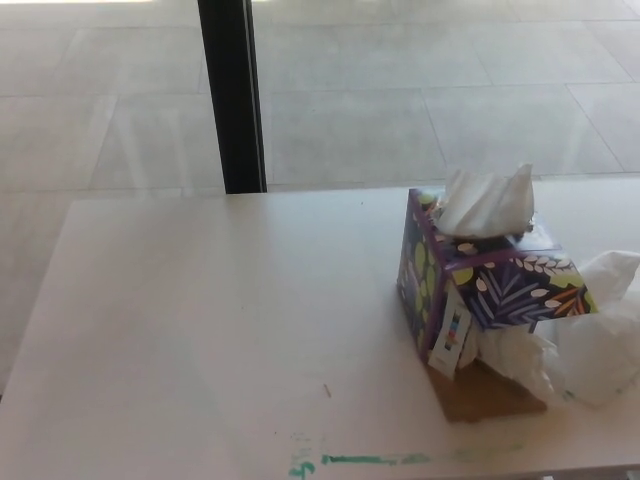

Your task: The robot uses its right hand to pull out a tissue from the tissue box kept in the middle of the desk and put it on the right side

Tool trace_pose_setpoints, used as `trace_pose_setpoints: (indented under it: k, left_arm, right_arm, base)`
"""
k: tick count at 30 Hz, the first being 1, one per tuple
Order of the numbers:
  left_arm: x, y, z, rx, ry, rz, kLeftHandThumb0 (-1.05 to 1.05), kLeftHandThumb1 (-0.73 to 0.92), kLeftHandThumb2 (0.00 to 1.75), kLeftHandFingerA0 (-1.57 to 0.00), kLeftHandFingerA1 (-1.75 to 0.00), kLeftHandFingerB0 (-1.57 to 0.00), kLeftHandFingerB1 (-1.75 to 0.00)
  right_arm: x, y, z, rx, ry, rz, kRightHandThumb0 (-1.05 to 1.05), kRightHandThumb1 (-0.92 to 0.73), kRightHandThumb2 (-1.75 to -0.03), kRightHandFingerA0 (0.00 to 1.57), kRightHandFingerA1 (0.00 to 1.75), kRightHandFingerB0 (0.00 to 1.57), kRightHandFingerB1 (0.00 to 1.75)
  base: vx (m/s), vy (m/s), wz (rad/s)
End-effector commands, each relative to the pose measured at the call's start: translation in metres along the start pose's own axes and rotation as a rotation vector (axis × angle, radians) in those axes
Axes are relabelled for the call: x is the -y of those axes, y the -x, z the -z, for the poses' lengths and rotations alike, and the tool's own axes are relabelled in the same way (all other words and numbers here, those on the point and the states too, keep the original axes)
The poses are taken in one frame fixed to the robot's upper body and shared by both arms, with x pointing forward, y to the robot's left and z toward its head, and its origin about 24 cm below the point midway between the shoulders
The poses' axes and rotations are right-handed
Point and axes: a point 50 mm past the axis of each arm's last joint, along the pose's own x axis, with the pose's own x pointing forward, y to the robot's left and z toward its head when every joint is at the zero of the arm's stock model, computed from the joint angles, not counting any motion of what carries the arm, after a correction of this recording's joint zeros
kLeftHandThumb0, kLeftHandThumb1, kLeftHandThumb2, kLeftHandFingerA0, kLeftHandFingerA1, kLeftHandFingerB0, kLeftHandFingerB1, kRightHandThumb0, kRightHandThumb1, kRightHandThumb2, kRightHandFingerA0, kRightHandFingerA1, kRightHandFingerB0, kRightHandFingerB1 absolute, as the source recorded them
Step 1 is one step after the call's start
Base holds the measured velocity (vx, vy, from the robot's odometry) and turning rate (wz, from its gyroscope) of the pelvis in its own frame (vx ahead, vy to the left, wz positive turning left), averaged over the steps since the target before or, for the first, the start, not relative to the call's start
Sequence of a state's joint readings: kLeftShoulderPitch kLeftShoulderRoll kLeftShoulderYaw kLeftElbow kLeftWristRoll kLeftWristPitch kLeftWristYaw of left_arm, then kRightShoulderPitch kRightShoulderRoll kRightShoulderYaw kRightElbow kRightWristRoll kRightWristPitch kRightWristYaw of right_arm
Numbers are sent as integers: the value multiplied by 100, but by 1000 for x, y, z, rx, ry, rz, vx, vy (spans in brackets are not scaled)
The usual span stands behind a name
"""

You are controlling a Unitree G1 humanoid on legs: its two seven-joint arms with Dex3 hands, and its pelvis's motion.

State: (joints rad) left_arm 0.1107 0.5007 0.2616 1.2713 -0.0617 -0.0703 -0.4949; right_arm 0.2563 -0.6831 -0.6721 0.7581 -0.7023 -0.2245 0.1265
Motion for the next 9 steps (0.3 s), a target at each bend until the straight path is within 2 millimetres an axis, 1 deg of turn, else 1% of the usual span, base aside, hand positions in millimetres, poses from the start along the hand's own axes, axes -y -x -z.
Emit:
trace_pose_setpoints:
  k: [1, 2, 4, 5, 7, 8, 9]
  left_arm:
    - [-12, 6, 4, -18, -24, -52, -82, 88, 67, -57, -48, -49, -42]
    - [-12, 7, 5, -22, -31, -48, -82, 89, 67, -55, -47, -48, -41]
    - [-11, 7, 6, -30, -35, -39, -84, 89, 67, -55, -48, -46, -40]
    - [-10, 6, 5, -25, -40, -37, -85, 89, 66, -56, -49, -48, -41]
    - [-9, 5, 4, -27, -35, -40, -86, 88, 67, -57, -49, -49, -41]
    - [-9, 5, 4, -25, -30, -41, -85, 88, 67, -57, -48, -50, -41]
    - [-8, 4, 5, -23, -24, -42, -85, 88, 67, -57, -48, -50, -41]
  right_arm:
    - [-89, 39, 64, -415, -1061, 164, -47, -46, -74, 97, 106, 72, 89]
    - [-90, 38, 63, -441, -1130, 150, -48, -38, -95, 94, 102, 72, 86]
    - [-92, 37, 61, -432, -1164, 139, -48, -36, -93, 92, 99, 75, 87]
    - [-92, 36, 61, -424, -1147, 138, -49, -37, -93, 96, 101, 75, 86]
    - [-92, 36, 61, -423, -1106, 127, -50, -37, -93, 97, 101, 75, 86]
    - [-93, 35, 60, -426, -1114, 118, -50, -38, -94, 96, 98, 79, 87]
    - [-94, 35, 60, -430, -1124, 104, -50, -38, -94, 96, 98, 79, 87]
  base:
    - [0, 0, 0]
    - [0, 0, 0]
    - [0, 0, 0]
    - [0, 0, 0]
    - [0, 0, 0]
    - [0, 0, 0]
    - [0, 0, 0]
